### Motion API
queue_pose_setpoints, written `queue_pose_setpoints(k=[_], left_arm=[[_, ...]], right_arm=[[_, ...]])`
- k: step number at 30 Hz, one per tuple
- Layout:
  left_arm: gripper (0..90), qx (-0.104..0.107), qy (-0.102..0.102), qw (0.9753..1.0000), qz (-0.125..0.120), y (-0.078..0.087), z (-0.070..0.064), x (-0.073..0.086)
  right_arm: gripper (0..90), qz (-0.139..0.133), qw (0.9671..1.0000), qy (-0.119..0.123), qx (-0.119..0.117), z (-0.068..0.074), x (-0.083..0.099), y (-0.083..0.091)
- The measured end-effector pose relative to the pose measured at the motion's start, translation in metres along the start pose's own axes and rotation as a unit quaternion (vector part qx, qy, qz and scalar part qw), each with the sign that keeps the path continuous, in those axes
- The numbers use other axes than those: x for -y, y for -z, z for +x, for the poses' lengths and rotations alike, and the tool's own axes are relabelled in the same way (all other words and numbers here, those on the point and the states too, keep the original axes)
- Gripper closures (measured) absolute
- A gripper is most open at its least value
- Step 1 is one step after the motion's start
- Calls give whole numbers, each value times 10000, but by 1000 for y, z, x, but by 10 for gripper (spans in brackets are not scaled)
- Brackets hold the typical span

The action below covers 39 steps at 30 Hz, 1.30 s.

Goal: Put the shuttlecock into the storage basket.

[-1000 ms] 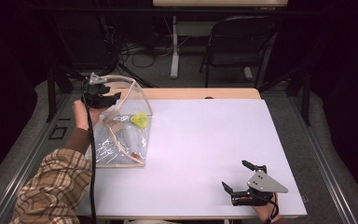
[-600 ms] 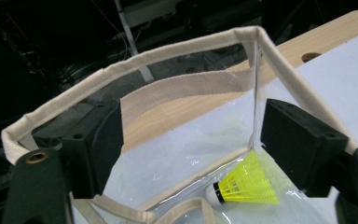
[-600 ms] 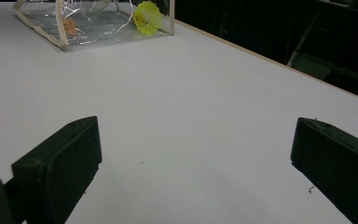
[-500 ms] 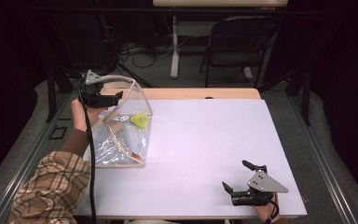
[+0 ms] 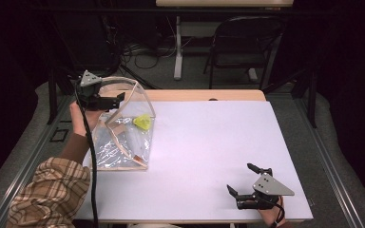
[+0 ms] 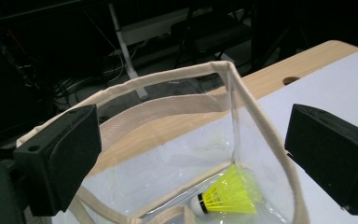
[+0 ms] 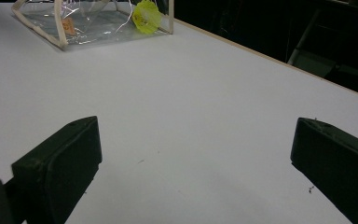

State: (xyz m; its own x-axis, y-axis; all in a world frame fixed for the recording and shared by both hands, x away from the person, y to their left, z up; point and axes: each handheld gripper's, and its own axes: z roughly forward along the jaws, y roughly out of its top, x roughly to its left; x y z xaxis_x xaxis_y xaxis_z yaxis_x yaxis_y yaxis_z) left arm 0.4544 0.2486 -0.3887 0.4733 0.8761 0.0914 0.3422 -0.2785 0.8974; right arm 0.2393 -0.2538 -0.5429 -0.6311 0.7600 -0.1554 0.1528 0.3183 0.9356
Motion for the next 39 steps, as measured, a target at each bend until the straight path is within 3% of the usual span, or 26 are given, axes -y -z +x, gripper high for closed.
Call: queue_pose_setpoints(k=[7, 19, 39], left_arm=[[0, 192, 51, 9997, -159, 10, -10, -1], [0, 438, -198, 9978, -451, 29, -39, 9], [0, 743, -431, 9936, -733, 61, -76, 42]], right_arm=[[13, 4, 10000, 4, -4, 0, 0, 0], [13, 10, 10000, 33, 0, 1, -1, 0], [13, 39, 10000, 32, 2, 2, -1, 0]])
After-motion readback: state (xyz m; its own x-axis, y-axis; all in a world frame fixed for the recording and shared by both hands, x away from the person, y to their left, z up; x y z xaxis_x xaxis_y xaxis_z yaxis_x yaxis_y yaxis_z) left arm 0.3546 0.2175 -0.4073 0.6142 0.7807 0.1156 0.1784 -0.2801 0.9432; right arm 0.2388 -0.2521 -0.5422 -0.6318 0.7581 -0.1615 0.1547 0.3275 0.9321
